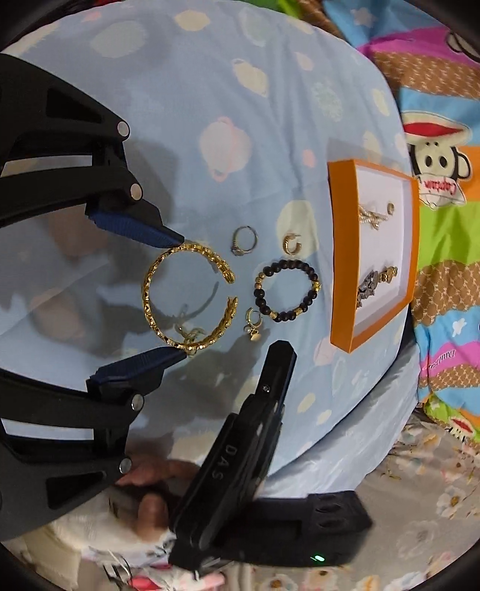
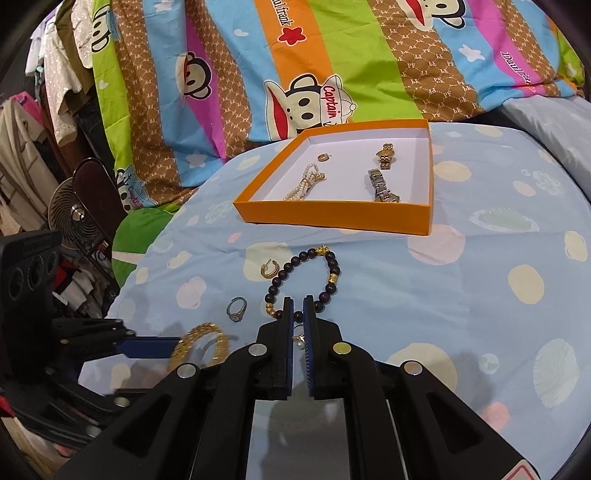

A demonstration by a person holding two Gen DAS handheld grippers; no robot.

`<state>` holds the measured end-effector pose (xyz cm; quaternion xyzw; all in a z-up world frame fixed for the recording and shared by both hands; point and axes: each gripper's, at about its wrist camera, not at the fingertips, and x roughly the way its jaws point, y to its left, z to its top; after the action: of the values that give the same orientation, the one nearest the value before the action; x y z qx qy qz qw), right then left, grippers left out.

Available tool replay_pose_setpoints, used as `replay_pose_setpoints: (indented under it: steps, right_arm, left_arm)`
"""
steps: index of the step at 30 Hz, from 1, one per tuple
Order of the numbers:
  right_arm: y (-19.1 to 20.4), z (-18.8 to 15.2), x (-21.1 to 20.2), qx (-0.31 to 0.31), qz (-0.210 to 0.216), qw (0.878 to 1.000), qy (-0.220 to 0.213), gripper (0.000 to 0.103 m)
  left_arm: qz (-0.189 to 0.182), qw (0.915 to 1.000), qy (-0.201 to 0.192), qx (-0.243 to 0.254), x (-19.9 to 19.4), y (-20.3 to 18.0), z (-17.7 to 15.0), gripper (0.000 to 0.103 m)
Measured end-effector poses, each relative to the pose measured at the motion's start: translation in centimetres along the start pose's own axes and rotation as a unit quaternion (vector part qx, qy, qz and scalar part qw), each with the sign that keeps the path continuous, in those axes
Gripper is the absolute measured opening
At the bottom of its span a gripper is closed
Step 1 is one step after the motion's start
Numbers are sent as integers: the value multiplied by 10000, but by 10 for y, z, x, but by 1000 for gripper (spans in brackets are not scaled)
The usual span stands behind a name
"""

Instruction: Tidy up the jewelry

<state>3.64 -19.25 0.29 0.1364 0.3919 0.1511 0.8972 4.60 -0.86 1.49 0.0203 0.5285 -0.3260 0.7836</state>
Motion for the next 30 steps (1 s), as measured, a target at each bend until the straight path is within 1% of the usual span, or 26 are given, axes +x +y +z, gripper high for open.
replay_pose_setpoints:
  steps: [3, 6, 8, 10, 13, 15, 21, 24, 25, 28, 30]
  right_arm:
    - [6, -4, -12, -130, 219, 9996, -125, 10]
    - [19, -13, -24, -435, 460, 9977, -251, 13]
    - [32, -22, -31, -776, 577, 9950, -265, 22]
    - [47, -33, -32, -1152, 614, 9912, -218, 25]
    - [70, -47, -28, -1757, 544, 9829, -120, 25]
    - [80, -53, -24, -2000, 550, 9782, -64, 25]
    - [88, -60, -24, -2168, 595, 9744, -95, 25]
    - [87, -60, -25, -2172, 560, 9744, -168, 17]
    - [87, -59, -25, -2178, 563, 9742, -198, 10]
    - [85, -58, -27, -2172, 550, 9742, -269, 1]
    - [82, -56, -27, -2112, 555, 9754, -290, 0]
  left_arm:
    - [-98, 9996, 132, -215, -14, 7, 0, 54]
    - [144, 9996, 155, -177, -22, 9, -3, 54]
    - [212, 9994, 194, -195, -24, 12, -6, 54]
    - [290, 9993, 189, -164, -26, 13, -8, 54]
    - [223, 9996, 150, -129, -32, 12, -9, 54]
    - [200, 9997, 117, -81, -35, 10, -10, 54]
    - [144, 9998, 100, -1, -38, 4, -12, 54]
    - [136, 9998, 102, 64, -38, 2, -12, 54]
    - [134, 9998, 130, 90, -38, 1, -12, 54]
    - [160, 9995, 194, 198, -36, -3, -14, 53]
    - [177, 9992, 242, 257, -34, -5, -16, 52]
